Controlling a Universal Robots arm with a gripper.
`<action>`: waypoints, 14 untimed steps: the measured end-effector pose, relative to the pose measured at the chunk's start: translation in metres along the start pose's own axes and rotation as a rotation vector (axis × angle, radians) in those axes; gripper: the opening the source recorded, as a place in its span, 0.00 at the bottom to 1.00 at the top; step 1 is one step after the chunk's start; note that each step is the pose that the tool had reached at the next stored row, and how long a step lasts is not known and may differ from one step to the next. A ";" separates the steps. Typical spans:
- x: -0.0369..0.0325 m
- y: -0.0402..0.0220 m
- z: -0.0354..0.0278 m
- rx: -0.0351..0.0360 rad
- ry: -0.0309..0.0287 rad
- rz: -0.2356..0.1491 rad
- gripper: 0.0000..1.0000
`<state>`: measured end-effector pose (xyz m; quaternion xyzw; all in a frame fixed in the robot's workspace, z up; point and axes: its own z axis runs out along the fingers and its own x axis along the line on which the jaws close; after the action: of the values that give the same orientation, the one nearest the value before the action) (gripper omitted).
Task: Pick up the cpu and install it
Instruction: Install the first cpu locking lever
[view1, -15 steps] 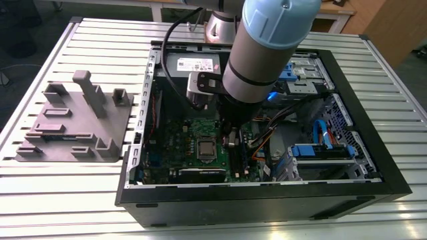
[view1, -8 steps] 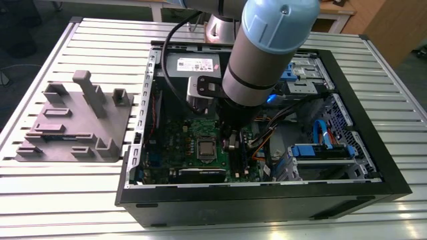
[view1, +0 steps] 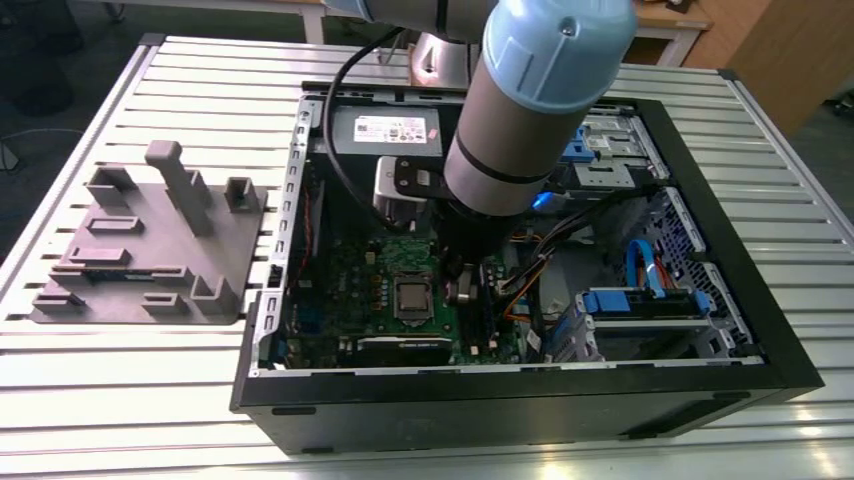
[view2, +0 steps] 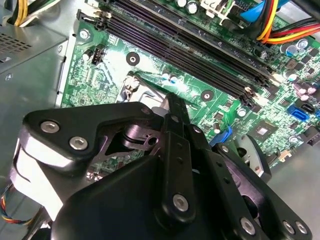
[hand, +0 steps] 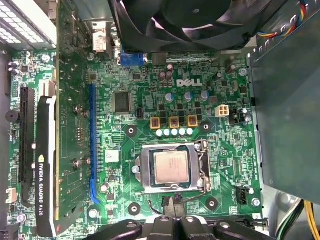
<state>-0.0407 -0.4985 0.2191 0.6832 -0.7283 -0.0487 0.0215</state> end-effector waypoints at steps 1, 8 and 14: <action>0.0000 -0.0001 0.0009 0.0000 0.0014 0.000 0.10; 0.0002 -0.0007 0.0068 0.0018 0.0323 -0.005 0.10; 0.0011 -0.0013 0.0134 0.0015 0.0361 -0.023 0.10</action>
<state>-0.0408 -0.4992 0.2055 0.6922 -0.7200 -0.0360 0.0336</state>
